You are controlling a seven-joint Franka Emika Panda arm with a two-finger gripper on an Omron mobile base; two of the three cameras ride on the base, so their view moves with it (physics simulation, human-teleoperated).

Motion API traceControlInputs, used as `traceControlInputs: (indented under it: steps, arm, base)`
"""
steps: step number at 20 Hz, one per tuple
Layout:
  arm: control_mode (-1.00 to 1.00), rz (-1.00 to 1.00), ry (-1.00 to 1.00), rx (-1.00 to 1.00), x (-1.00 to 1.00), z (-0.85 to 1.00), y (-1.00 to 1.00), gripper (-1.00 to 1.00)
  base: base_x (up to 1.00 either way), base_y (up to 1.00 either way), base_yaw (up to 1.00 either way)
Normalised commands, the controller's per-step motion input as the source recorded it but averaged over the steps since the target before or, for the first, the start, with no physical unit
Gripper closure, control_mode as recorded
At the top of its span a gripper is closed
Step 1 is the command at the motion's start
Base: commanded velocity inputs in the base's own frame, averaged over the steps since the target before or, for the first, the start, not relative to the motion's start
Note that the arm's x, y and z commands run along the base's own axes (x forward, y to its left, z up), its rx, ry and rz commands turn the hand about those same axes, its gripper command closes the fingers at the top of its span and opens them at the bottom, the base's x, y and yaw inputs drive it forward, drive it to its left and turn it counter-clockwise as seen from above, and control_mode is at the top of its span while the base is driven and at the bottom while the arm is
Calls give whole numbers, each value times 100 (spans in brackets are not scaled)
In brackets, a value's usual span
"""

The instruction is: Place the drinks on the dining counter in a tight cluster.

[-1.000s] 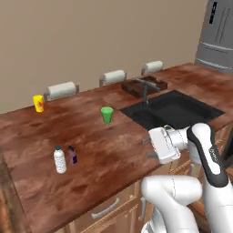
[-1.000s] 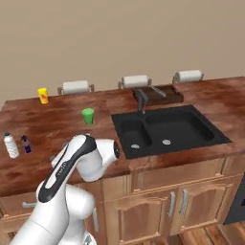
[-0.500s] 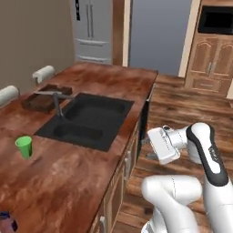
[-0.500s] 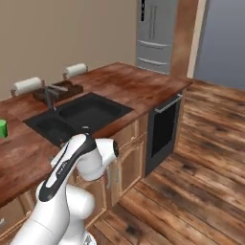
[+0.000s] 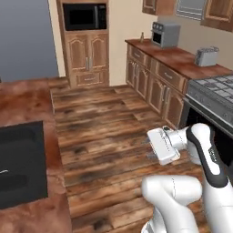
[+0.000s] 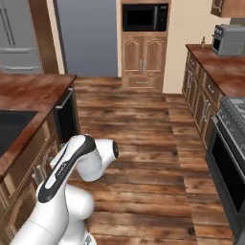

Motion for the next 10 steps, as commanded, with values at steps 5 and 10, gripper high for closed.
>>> traceControlInputs:
  steps: [5,10]
  arm:
    - [100,0,0,0,0,0,0,-100]
    - [100,0,0,0,0,0,0,-100]
  base:
    - [33,0,-65]
    - [81,1,-12]
